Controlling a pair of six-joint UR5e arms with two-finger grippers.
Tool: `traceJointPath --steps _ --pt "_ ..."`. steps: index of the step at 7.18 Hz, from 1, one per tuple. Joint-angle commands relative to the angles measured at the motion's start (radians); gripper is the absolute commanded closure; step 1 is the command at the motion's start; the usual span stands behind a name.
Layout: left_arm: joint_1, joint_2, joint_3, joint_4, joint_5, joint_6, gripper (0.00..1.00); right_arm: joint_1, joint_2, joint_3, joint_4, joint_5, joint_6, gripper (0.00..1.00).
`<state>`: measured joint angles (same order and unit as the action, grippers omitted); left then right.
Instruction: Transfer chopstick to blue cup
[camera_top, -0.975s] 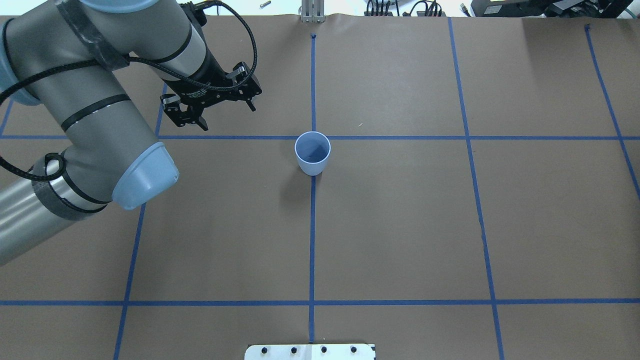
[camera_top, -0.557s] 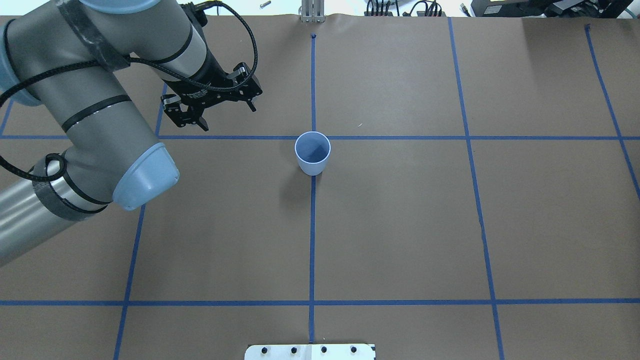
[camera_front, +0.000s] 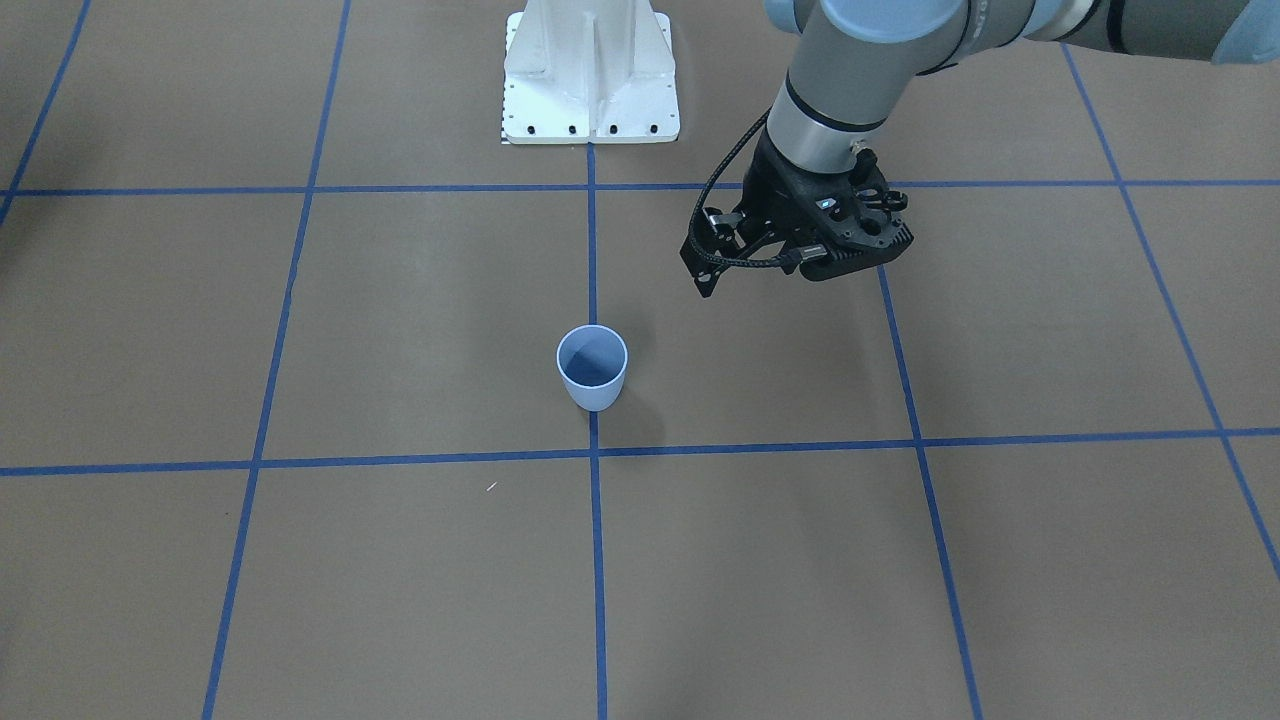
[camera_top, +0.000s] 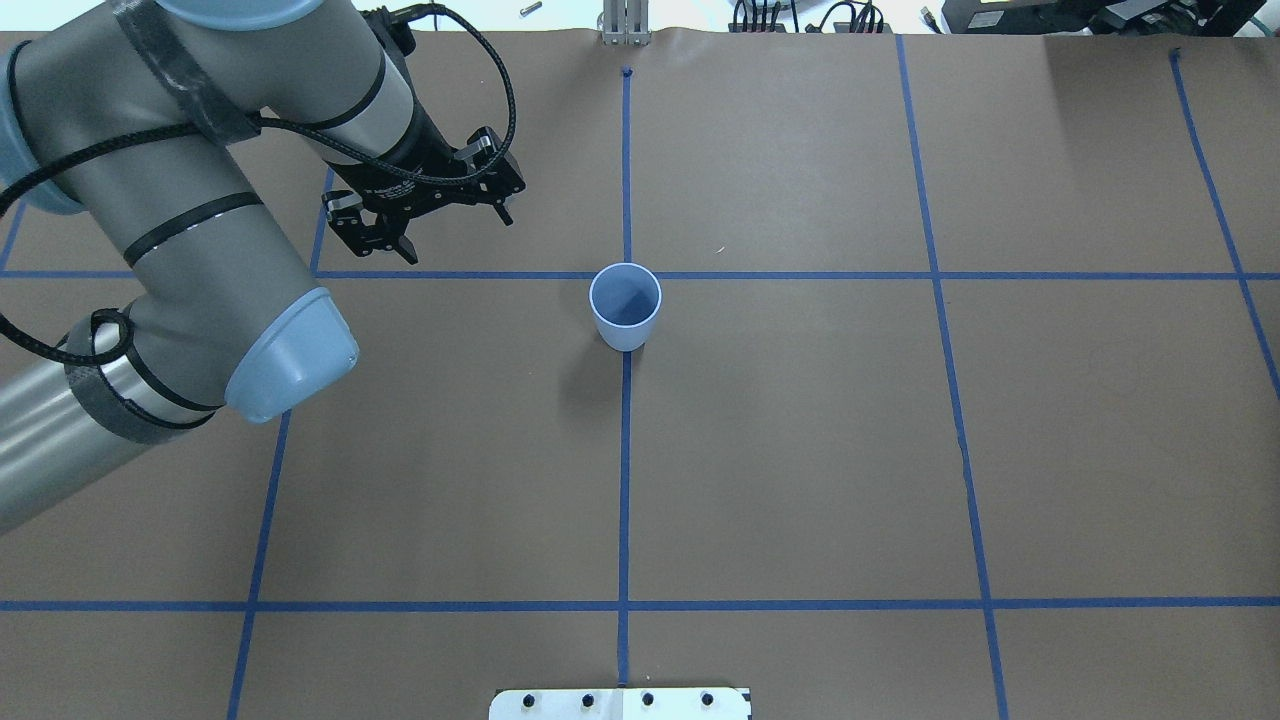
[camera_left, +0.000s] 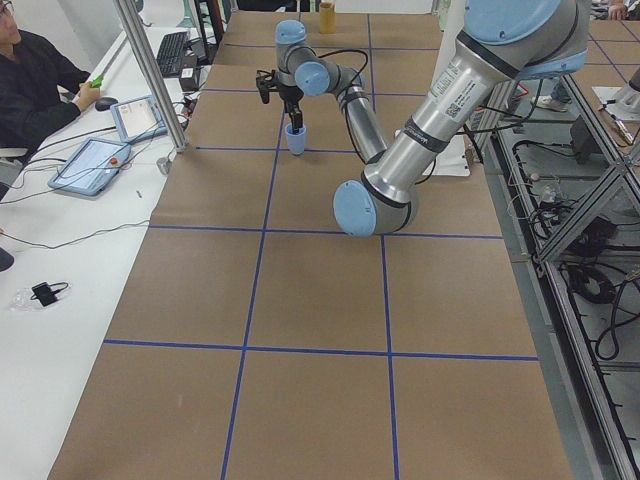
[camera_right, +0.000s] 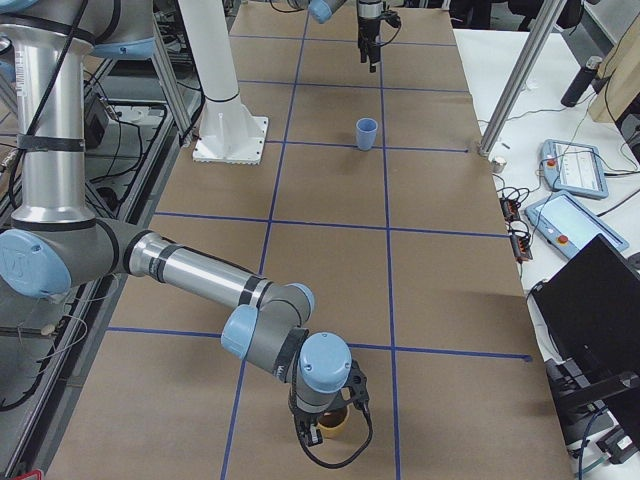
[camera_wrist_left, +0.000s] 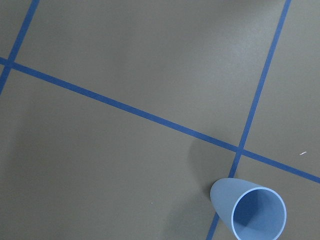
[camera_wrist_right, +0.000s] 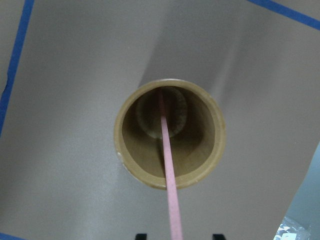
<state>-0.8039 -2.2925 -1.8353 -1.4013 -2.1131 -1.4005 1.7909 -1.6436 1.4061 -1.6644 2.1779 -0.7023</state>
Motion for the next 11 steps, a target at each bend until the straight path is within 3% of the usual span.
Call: traceJointPath --steps 1,3,9,11 --pt "0.000 0.002 -0.001 -0.001 -0.001 0.002 0.02 0.001 0.001 -0.004 0.000 0.000 -0.002 0.76" --pt "0.000 0.015 -0.002 -0.004 -0.007 0.000 0.02 0.001 0.002 -0.004 0.035 0.000 0.001 1.00" --pt "0.000 0.024 -0.008 -0.002 -0.005 -0.006 0.02 0.048 -0.008 0.053 0.014 0.014 0.003 1.00" --pt "0.000 0.024 -0.007 -0.002 -0.007 -0.005 0.02 0.061 -0.060 0.146 -0.053 0.016 -0.003 1.00"
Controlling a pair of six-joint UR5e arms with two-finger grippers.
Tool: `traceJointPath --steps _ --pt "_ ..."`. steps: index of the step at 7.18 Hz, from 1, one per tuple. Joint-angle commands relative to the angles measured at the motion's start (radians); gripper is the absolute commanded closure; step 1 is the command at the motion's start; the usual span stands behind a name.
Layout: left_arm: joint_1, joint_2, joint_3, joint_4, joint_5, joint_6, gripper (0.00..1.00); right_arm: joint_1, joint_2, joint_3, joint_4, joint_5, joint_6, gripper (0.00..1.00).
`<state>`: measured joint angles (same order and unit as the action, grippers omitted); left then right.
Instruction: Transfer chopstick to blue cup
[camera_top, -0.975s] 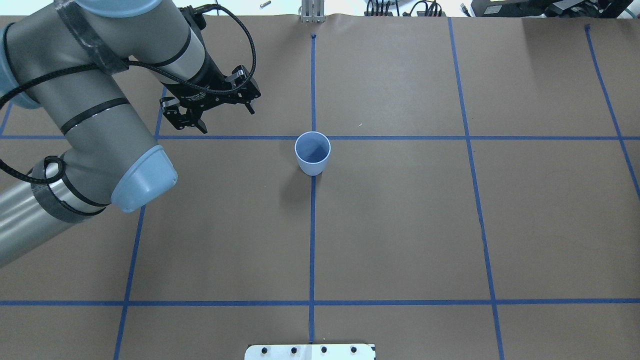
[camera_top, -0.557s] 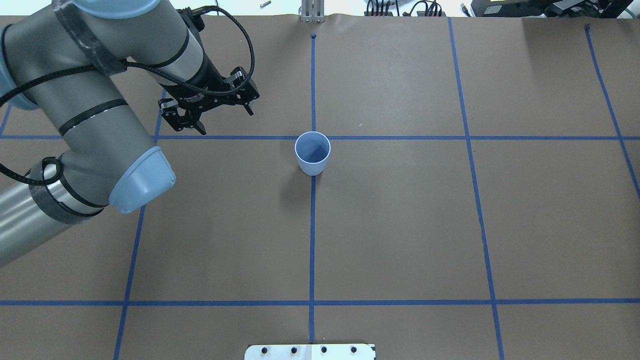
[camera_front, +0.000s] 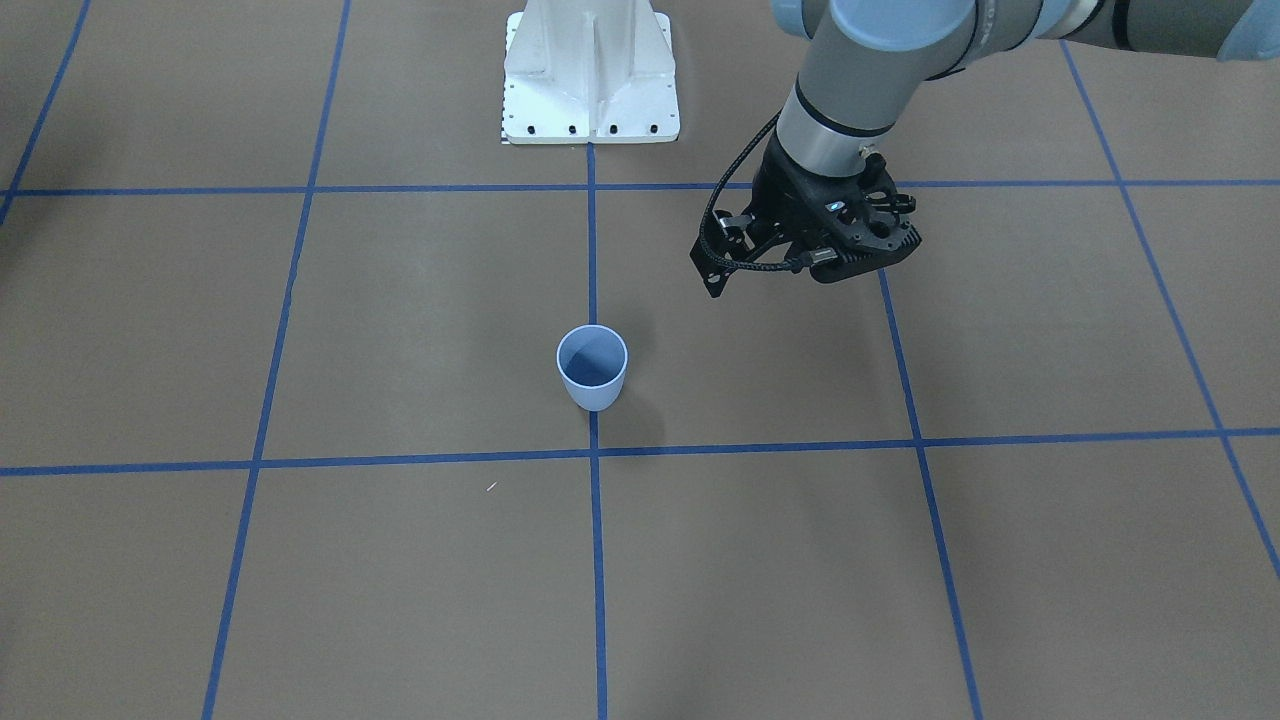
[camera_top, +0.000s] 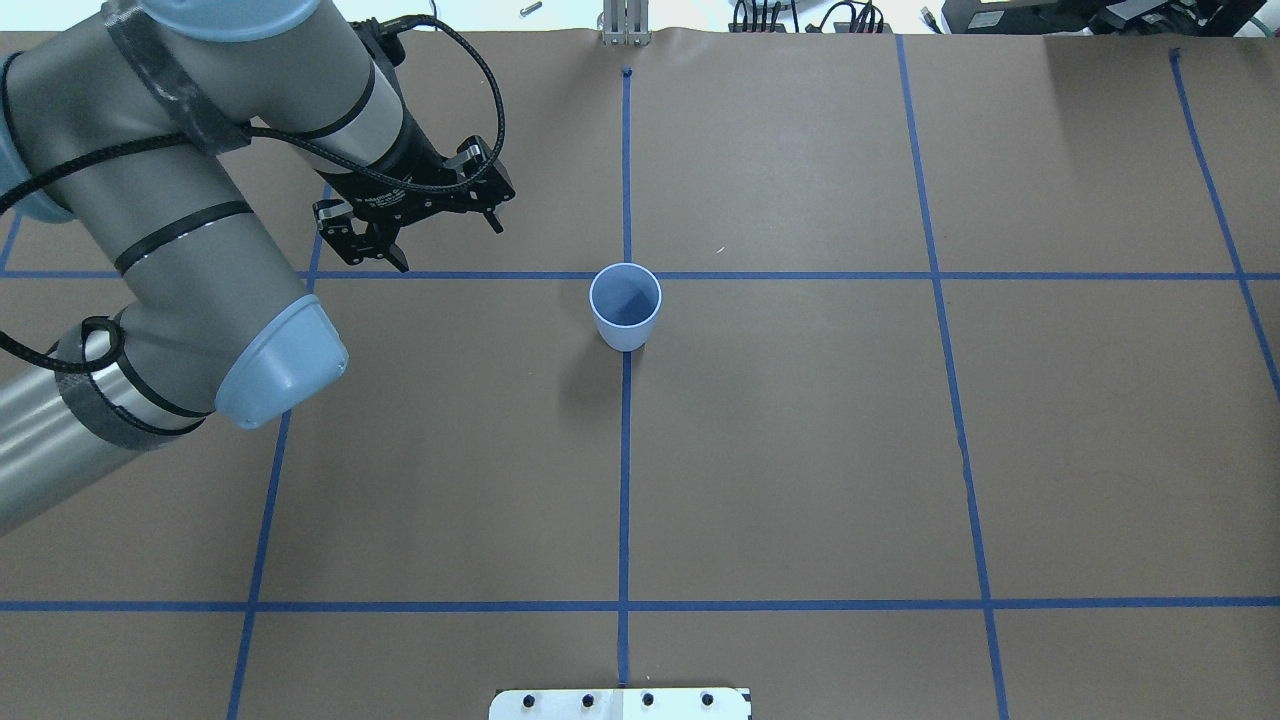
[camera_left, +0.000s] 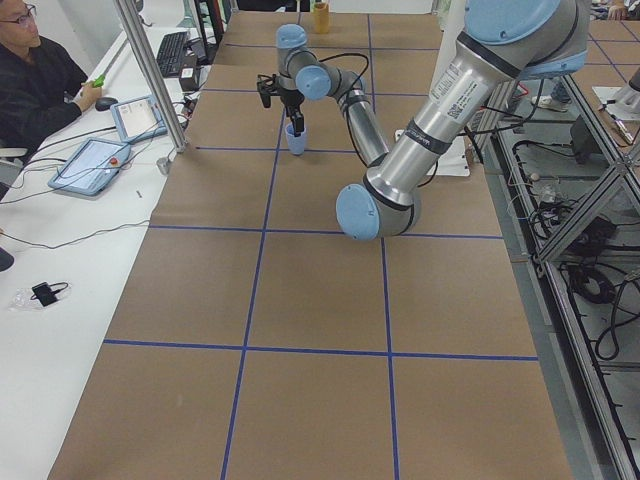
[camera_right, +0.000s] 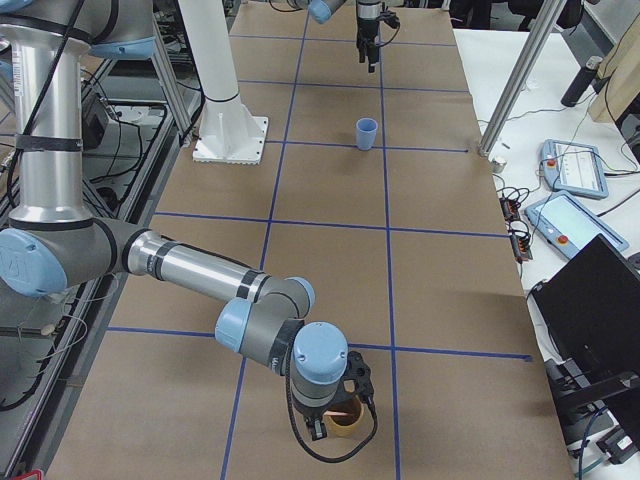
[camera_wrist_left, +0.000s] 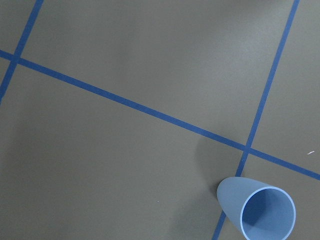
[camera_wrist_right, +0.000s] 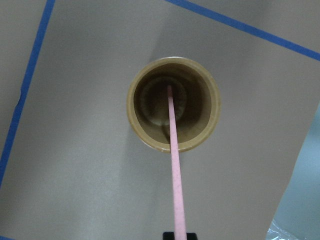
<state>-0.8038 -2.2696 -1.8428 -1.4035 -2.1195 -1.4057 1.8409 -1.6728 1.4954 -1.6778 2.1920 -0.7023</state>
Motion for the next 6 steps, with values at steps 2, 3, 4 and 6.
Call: traceJointPath --steps 2,3,4,6 --pt "-0.002 0.002 -0.001 0.000 0.000 0.002 0.02 0.038 -0.038 0.150 -0.172 -0.001 -0.055 1.00" --pt "-0.002 0.010 -0.001 0.000 0.000 0.002 0.02 0.061 -0.032 0.176 -0.195 -0.005 -0.065 1.00" --pt "-0.002 0.012 -0.007 0.000 0.000 0.004 0.02 0.084 -0.030 0.189 -0.200 -0.006 -0.068 1.00" --pt "0.000 0.028 -0.015 -0.003 0.000 0.005 0.02 0.127 -0.027 0.268 -0.259 -0.014 -0.092 1.00"
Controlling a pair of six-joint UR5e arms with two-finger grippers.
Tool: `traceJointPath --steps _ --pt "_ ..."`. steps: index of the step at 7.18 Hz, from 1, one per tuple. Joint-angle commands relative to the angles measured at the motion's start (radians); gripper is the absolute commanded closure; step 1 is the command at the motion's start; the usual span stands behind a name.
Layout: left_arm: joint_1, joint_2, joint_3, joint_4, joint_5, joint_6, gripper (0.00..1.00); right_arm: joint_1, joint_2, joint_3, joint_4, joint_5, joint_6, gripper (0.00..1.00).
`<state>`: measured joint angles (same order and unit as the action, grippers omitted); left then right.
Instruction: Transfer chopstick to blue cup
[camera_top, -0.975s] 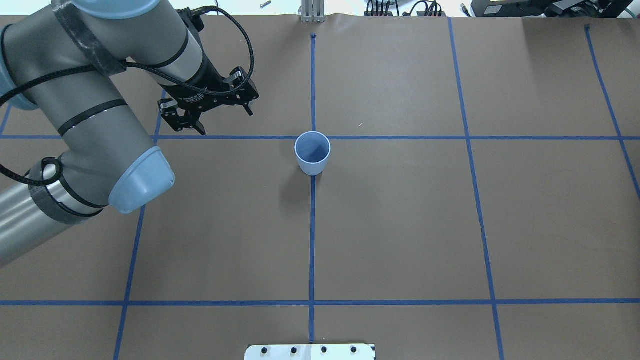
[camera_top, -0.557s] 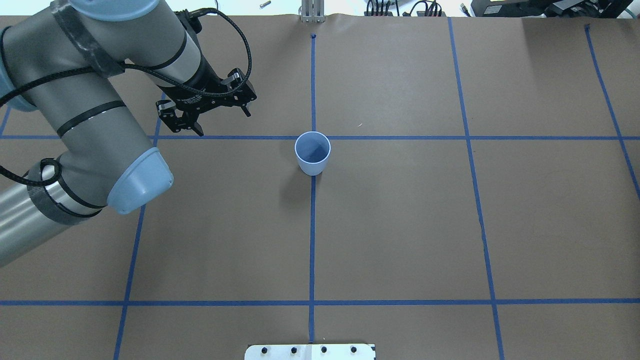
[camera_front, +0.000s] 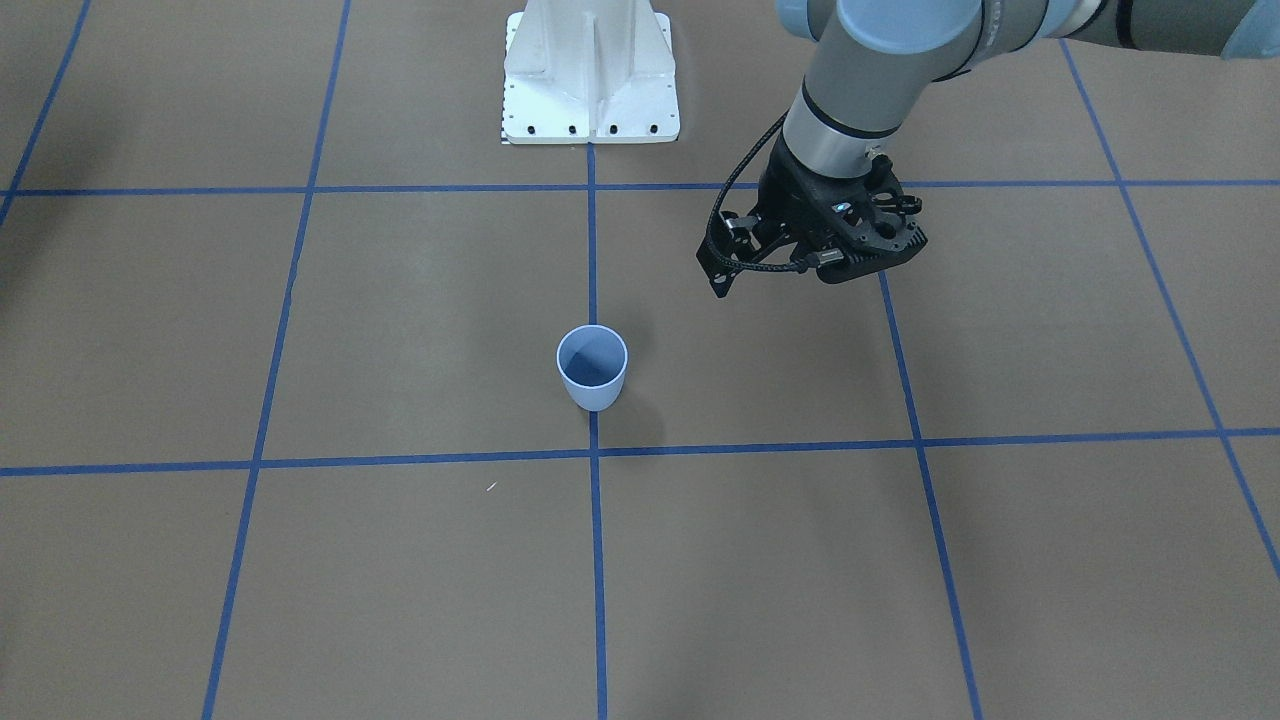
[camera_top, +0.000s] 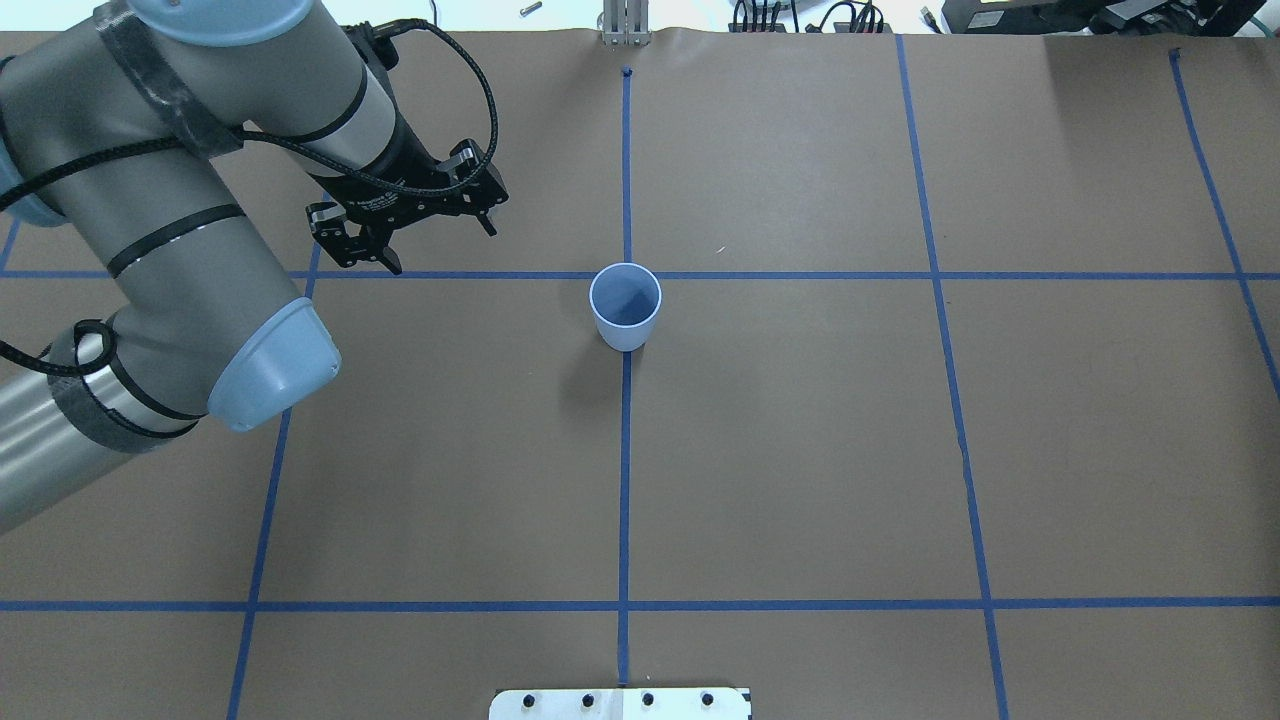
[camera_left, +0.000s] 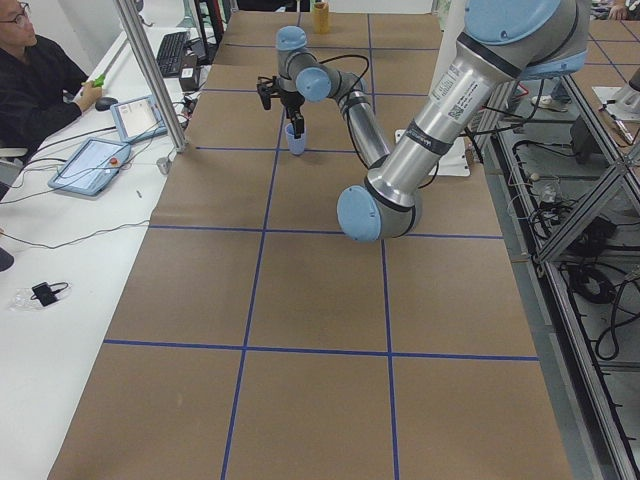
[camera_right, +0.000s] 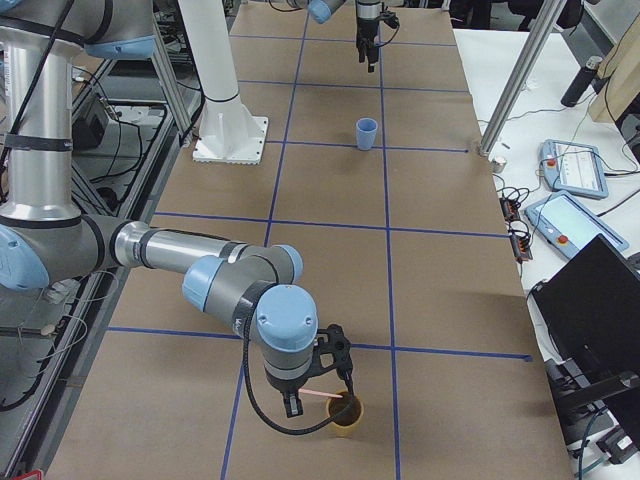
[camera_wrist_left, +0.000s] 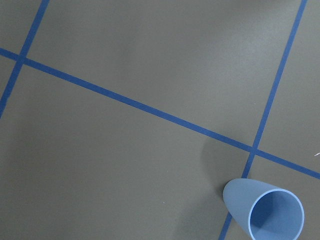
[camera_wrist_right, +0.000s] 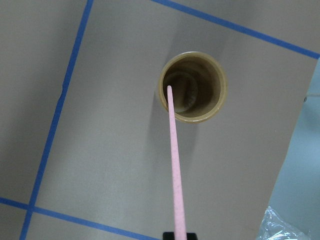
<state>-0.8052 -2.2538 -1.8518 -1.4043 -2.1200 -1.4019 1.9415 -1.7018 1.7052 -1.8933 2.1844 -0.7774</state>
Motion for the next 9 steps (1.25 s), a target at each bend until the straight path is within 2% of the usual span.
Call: traceJointPath --steps 1,2,4,6,9 --pt "0.000 0.017 -0.012 -0.002 0.000 0.003 0.02 0.081 0.032 0.104 -0.109 -0.006 -0.020 1.00" --pt "0.000 0.032 -0.023 -0.002 0.000 0.020 0.02 0.127 0.104 0.117 -0.185 -0.003 -0.020 1.00" --pt "-0.020 0.081 -0.069 0.001 0.000 0.151 0.02 0.094 0.340 0.102 -0.407 0.052 -0.002 1.00" --pt "-0.078 0.112 -0.063 -0.001 0.000 0.222 0.02 -0.034 0.460 0.119 -0.417 0.158 0.331 1.00" --pt "-0.118 0.122 -0.066 -0.002 -0.002 0.297 0.02 -0.330 0.662 0.123 -0.383 0.201 0.815 1.00"
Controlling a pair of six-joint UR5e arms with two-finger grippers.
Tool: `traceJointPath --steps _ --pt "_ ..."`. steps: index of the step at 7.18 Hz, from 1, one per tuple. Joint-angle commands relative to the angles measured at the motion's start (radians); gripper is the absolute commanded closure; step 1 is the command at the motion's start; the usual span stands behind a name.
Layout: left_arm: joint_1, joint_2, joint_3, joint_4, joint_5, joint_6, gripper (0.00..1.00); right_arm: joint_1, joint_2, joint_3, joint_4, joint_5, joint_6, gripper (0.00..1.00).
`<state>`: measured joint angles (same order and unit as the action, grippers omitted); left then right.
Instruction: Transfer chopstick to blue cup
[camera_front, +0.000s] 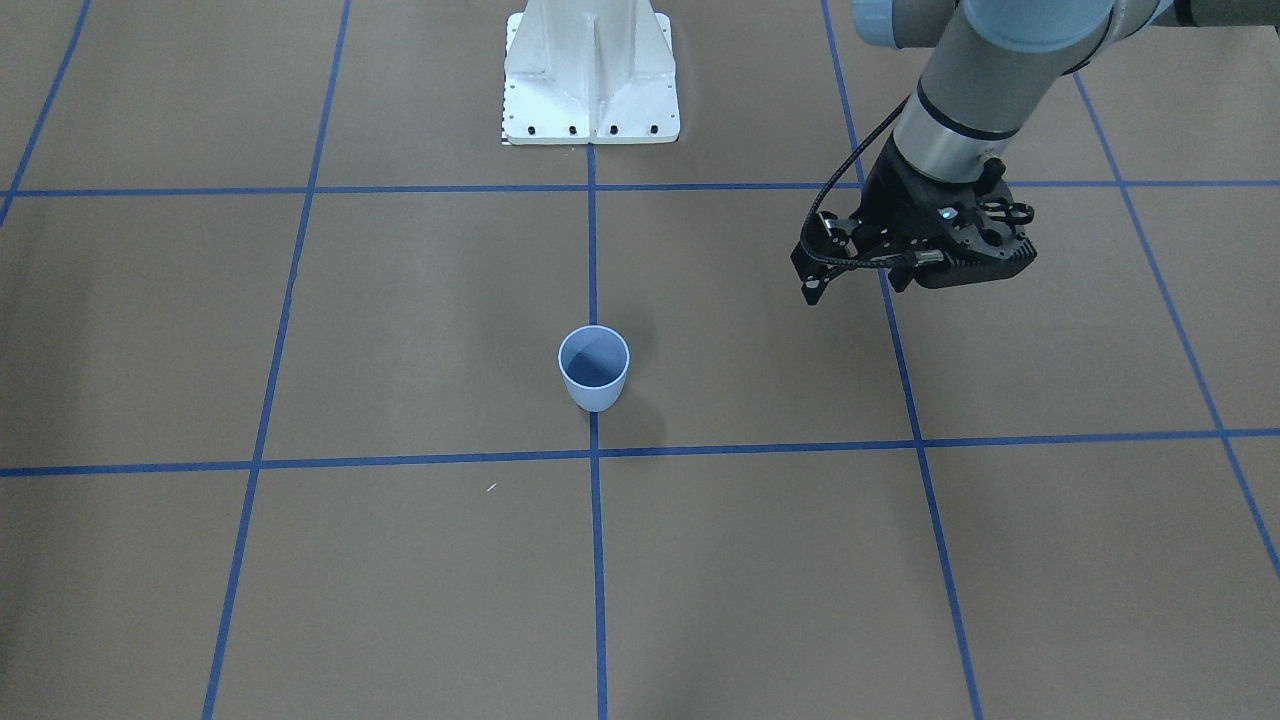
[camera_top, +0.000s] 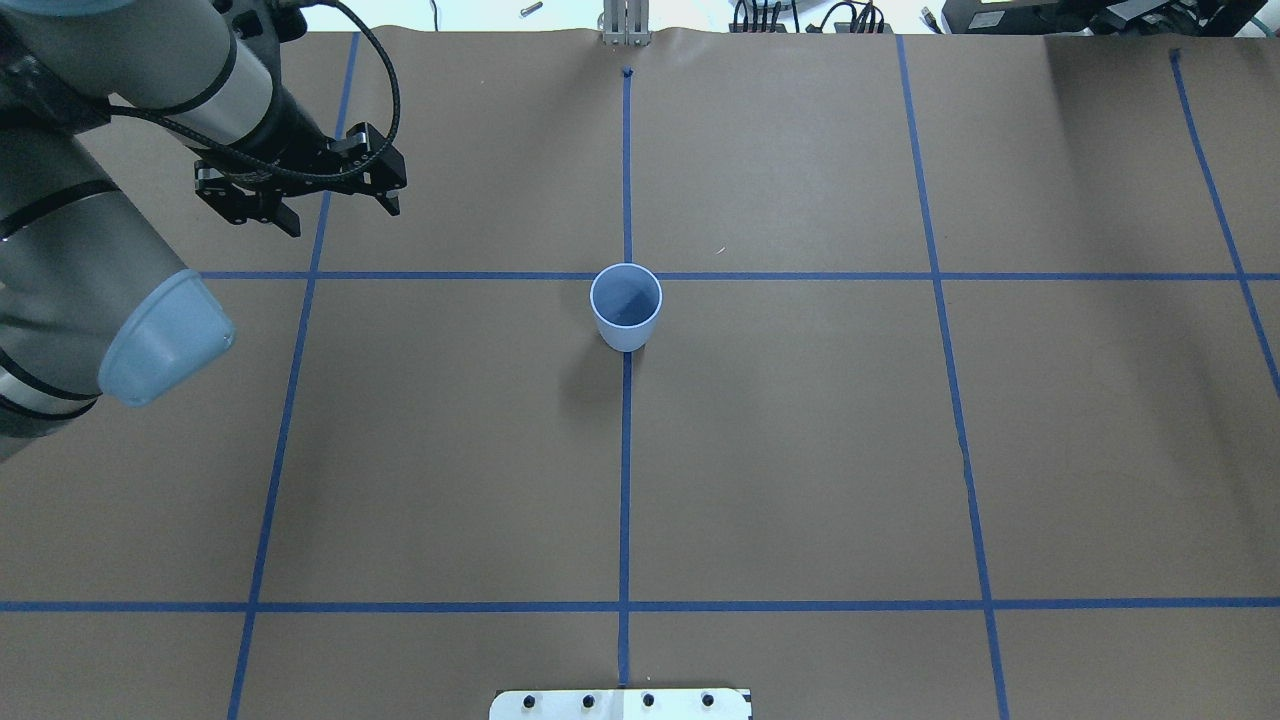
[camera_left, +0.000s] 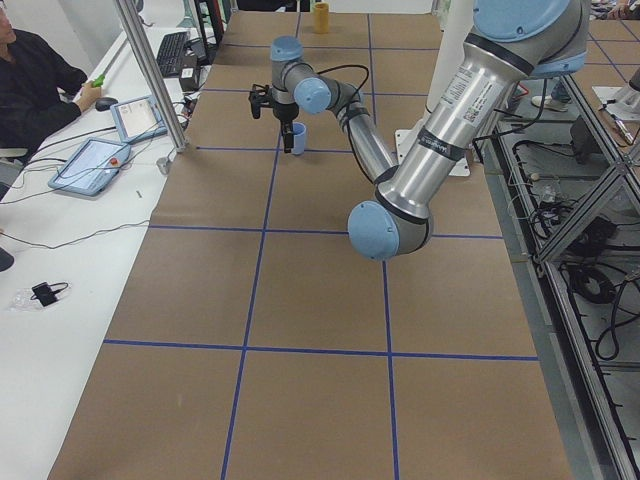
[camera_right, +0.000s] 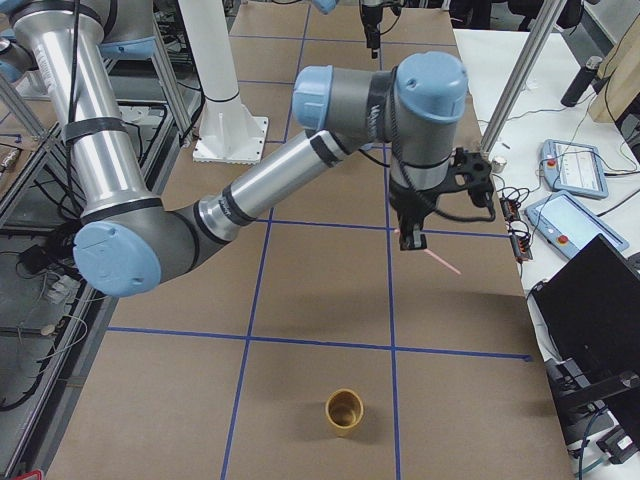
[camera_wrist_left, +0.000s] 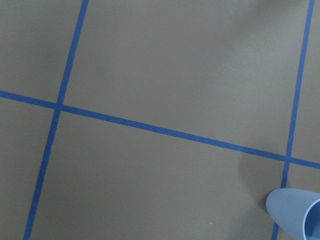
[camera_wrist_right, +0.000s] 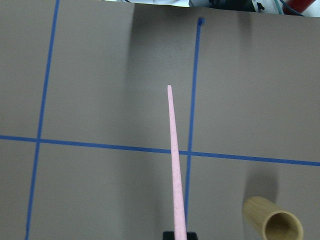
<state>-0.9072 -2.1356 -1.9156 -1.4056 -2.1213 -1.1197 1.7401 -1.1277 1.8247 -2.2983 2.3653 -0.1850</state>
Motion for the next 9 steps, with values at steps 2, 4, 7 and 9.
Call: traceJointPath --steps 2,4,7,9 --pt "-0.085 0.028 0.010 0.014 0.000 0.160 0.02 -0.308 0.135 0.048 0.179 0.022 0.614 1.00" --pt "-0.194 0.081 0.079 0.013 -0.101 0.367 0.02 -0.472 0.191 0.094 0.247 0.012 1.016 1.00" --pt "-0.426 0.172 0.236 -0.013 -0.166 0.766 0.02 -0.704 0.314 0.090 0.336 -0.079 1.417 1.00" --pt "-0.514 0.212 0.367 -0.056 -0.198 1.068 0.02 -0.824 0.368 0.096 0.335 -0.167 1.554 1.00"
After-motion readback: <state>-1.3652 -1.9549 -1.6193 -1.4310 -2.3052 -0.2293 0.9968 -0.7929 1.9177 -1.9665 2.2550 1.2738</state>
